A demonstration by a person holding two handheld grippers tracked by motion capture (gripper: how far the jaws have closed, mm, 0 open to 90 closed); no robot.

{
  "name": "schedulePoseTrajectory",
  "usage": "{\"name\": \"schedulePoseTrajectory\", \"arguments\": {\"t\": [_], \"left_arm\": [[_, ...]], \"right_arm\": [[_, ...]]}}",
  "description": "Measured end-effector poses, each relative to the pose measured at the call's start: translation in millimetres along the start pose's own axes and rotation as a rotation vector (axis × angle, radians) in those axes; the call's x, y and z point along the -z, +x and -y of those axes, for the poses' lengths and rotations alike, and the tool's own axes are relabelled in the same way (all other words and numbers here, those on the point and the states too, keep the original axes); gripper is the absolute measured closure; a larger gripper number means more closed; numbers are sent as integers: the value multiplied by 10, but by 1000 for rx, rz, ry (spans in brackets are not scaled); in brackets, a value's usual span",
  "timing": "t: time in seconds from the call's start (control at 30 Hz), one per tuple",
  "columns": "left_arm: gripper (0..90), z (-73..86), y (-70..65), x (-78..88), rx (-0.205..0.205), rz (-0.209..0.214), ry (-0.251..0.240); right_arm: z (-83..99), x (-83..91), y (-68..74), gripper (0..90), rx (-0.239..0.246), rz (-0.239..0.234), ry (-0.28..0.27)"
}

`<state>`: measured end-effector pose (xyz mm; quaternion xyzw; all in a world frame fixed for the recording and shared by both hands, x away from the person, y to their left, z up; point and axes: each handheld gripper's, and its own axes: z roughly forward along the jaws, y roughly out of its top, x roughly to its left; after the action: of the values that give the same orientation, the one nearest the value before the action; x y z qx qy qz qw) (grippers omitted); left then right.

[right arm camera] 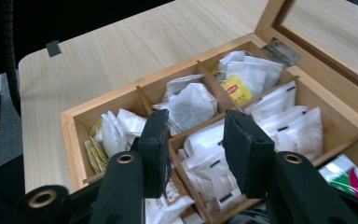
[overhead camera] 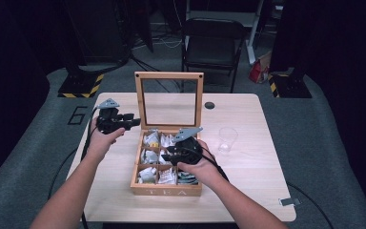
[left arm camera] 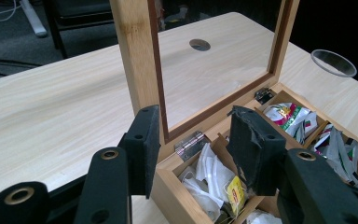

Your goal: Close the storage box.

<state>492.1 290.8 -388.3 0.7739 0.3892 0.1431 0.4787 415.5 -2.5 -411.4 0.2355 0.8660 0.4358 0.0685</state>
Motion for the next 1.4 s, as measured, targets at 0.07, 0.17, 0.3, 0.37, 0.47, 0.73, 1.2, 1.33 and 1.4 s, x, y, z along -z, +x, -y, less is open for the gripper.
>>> {"name": "schedulePoseTrajectory", "arguments": {"t": [0.07, 0.17, 0.3, 0.37, 0.47, 0.73, 1.2, 1.33, 1.4], "left_arm": [[532, -2, -10, -4, -1, 1, -1], [532, -2, -23, -11, -2, 3, -1], [532, -2, -16, -3, -7, 2, 0], [532, -2, -13, 1, -7, 2, -1], [532, -1, -10, 8, -4, 3, -1], [532, -2, -14, 5, -5, 5, 1], [532, 2, -4, 28, -1, 4, 0], [532, 4, -13, 32, 0, 2, -4], [532, 3, -12, 35, -6, 0, -1]], "right_arm": [[-4, -30, 26, 622, 9, -11, 5], [-9, -99, 87, 629, 20, -49, 11], [0, -170, 129, 608, 26, -74, 32], [3, -200, 151, 597, 23, -81, 35], [-3, -232, 176, 577, 30, -92, 29], [-9, -289, 221, 597, 42, -118, 30], [19, -406, 323, 637, 35, -123, 54], [23, -418, 362, 645, 33, -121, 53], [23, -424, 375, 649, 29, -117, 50]]}}
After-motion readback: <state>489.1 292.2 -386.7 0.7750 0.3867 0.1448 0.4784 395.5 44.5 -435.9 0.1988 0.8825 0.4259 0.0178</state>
